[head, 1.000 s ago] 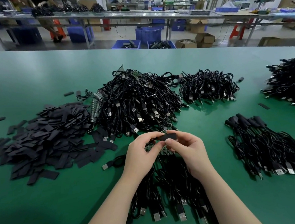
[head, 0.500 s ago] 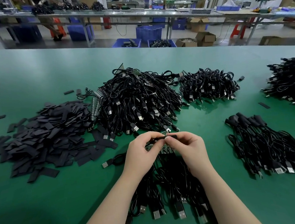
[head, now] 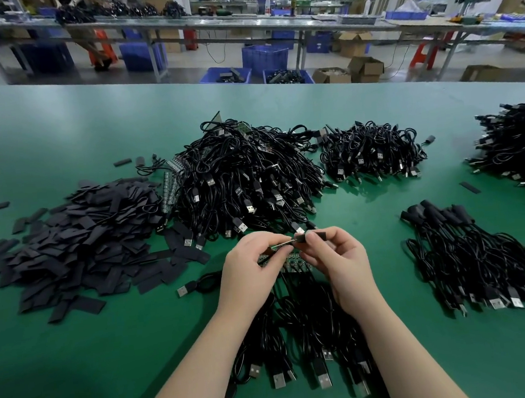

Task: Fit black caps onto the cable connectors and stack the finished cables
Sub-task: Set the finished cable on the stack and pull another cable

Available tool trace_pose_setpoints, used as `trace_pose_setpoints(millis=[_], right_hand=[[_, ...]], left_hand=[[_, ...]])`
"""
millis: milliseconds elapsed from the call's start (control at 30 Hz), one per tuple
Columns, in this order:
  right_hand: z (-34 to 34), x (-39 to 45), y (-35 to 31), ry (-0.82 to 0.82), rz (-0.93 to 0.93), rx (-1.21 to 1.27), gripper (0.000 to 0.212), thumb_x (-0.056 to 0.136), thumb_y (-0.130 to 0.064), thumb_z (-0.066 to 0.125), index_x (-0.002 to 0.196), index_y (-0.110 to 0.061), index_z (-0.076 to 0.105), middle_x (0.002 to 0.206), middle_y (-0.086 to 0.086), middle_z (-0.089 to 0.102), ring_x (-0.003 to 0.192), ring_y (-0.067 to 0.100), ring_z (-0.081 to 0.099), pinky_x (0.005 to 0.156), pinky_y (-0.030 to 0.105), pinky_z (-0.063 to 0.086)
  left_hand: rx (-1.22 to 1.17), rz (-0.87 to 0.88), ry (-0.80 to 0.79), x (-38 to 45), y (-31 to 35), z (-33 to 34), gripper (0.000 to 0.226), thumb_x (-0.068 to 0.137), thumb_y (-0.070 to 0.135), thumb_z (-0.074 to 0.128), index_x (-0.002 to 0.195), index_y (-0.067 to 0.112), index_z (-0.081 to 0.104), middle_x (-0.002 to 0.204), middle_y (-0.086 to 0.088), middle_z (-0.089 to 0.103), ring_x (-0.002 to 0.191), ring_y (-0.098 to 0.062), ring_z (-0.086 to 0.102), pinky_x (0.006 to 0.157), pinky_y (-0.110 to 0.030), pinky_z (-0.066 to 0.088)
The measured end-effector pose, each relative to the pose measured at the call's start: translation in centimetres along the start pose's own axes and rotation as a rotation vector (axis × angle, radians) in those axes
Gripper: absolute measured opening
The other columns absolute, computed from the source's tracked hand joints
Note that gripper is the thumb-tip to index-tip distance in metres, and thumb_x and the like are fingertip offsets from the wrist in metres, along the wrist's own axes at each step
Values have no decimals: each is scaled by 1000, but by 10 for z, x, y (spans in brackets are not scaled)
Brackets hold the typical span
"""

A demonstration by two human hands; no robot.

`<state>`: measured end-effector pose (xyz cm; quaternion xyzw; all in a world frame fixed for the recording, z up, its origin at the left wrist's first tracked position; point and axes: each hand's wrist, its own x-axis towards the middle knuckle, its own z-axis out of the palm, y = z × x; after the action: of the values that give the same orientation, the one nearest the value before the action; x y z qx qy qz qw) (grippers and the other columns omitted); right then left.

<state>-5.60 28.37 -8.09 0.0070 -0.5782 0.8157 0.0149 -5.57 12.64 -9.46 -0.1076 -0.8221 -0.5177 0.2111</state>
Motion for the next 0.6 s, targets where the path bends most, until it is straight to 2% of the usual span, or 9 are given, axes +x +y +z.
trace_pose_setpoints(millis=[100,167,300,367,500,600], right_hand=[[-1,1,1,9,-3,8,8,75,-28,74,77,-20,74,92,10,77,88,19,74,75,23,57],[-1,2,2,32,-3,12,9,75,-29,74,78,-20,73,92,10,77,89,20,74,73,22,57],[-3,3,3,82,-8,10,20,74,-30,74,84,-14,69,89,6,77,87,17,74,73,21,57],[-3,4,4,94,-2,15,22,74,-30,75,84,-13,68,88,6,77,87,18,75,73,22,57],[-3,4,5,63,8,12,24,73,-31,75,86,-12,68,90,8,77,88,18,74,72,21,57],[-3,5,5,44,10,30,20,77,-26,73,88,-10,67,92,10,77,88,20,74,73,22,57]], left_hand=[[-3,-11,-9,-1,2,0,28,84,32,72,109,43,66,102,24,64,102,-1,60,85,-10,43],[-12,-3,1,-1,3,0,28,84,30,71,106,45,64,102,23,63,101,-4,60,84,-11,44],[52,88,57,-1,1,1,13,86,19,72,95,28,74,94,19,66,96,-1,62,82,-9,44],[74,58,75,-1,1,0,11,87,23,71,95,30,75,94,21,67,97,4,61,82,-5,42],[15,-51,59,-1,1,1,16,88,29,70,93,45,69,92,27,68,90,6,63,76,-5,44],[-14,-86,59,0,0,1,17,87,27,71,90,44,70,87,28,68,82,4,65,69,-7,47]])
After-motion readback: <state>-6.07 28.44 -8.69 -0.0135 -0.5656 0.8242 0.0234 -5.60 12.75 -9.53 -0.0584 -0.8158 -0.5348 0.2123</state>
